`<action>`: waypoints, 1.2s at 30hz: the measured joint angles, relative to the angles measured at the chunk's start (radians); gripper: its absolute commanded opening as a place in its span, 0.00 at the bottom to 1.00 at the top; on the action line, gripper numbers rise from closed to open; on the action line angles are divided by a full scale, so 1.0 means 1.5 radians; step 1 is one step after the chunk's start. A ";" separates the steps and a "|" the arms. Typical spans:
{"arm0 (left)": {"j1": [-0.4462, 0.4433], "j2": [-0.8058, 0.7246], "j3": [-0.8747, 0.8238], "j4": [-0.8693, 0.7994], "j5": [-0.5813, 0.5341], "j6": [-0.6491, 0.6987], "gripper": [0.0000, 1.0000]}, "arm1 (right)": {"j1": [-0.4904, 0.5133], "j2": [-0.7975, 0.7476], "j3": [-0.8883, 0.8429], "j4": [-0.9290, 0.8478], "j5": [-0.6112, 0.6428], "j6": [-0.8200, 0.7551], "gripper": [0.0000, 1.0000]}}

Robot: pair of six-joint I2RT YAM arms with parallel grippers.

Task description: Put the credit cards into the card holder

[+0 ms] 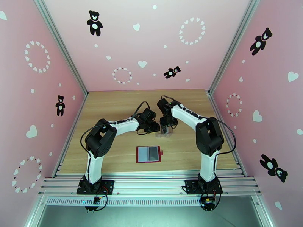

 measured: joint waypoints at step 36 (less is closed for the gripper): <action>0.000 0.002 0.001 0.005 0.000 0.000 0.32 | 0.002 -0.034 0.000 0.004 -0.040 0.000 0.02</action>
